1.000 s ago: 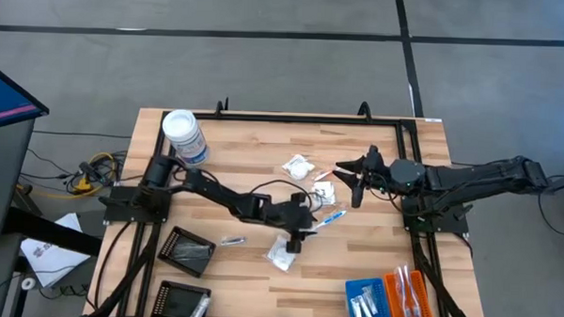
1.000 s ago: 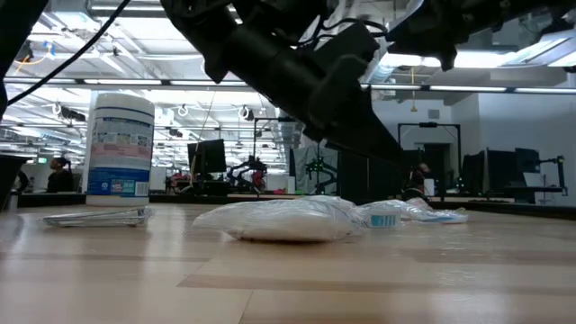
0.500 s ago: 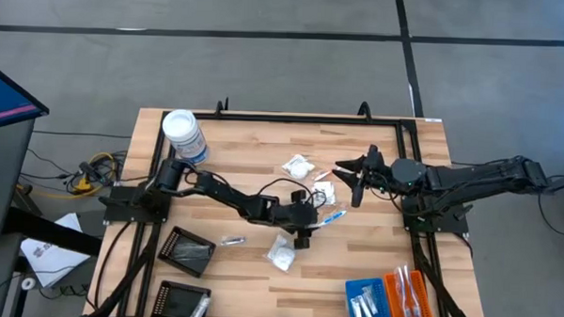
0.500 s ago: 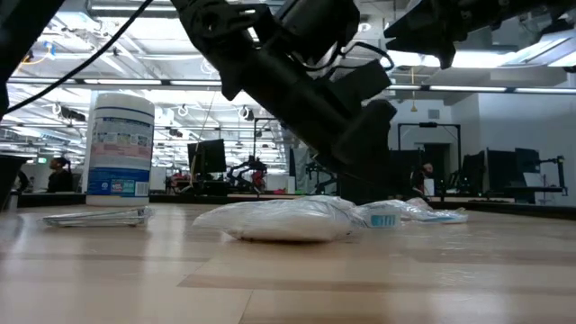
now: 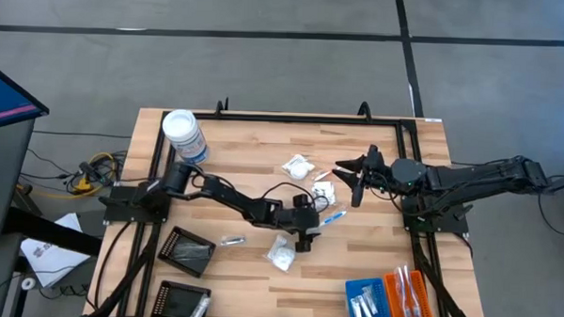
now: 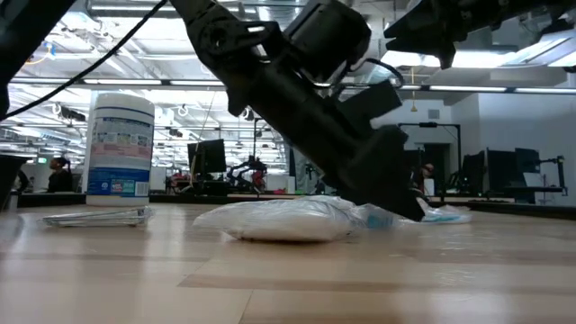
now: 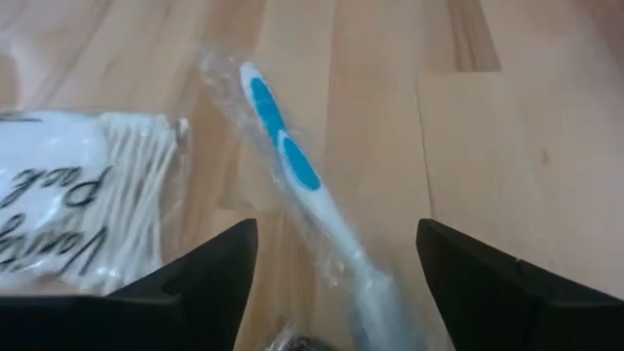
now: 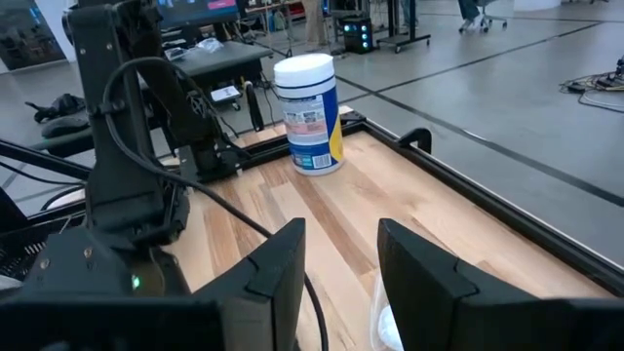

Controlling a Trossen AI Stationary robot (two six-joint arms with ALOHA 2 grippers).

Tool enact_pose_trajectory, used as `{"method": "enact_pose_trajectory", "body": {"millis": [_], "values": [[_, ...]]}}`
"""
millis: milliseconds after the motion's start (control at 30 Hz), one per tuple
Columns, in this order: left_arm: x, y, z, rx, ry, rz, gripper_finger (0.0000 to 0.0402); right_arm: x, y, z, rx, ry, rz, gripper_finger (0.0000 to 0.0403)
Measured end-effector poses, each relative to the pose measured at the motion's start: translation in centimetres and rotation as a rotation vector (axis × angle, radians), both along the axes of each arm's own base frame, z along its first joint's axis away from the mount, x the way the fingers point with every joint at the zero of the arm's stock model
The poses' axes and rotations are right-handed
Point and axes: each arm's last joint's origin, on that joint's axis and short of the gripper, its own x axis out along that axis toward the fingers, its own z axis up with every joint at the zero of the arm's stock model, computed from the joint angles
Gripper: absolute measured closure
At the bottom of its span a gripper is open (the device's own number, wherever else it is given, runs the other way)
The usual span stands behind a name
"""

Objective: Pick & Place Travel size toiletries
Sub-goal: Put the light blue toothbrush into the orange bin

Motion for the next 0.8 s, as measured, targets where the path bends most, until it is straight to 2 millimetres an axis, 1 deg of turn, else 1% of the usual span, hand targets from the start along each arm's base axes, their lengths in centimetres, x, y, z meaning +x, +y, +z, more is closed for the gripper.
{"method": "enact_pose_trajectory", "body": {"millis": [133, 233, 433, 567, 667, 733, 800], "values": [[0.4, -0.1, -0.4, -0.024, 0.004, -0.012, 0.015, 0.0, 0.0, 0.0, 0.0, 0.0, 0.0, 0.0278], [0.4, -0.1, -0.5, -0.029, 0.009, -0.007, 0.0175, 0.0, 0.0, 0.0, 0.0, 0.0, 0.0, 0.0278], [0.3, 0.4, -0.6, -0.031, 0.025, 0.001, 0.0255, 0.0, 0.0, 0.0, 0.0, 0.0, 0.0, 0.0278], [0.4, 0.9, -0.7, -0.072, 0.041, -0.018, 0.0312, 0.0, 0.0, 0.0, 0.0, 0.0, 0.0, 0.0278], [0.3, 1.2, -0.7, -0.091, 0.051, -0.016, 0.0347, 0.0, 0.0, 0.0, 0.0, 0.0, 0.0, 0.0278], [0.3, 1.2, -0.7, -0.093, 0.055, -0.018, 0.0361, 0.0, 0.0, 0.0, 0.0, 0.0, 0.0, 0.0278], [0.3, 1.2, -0.6, -0.084, 0.054, -0.008, 0.0361, 0.0, 0.0, 0.0, 0.0, 0.0, 0.0, 0.0278]]}}
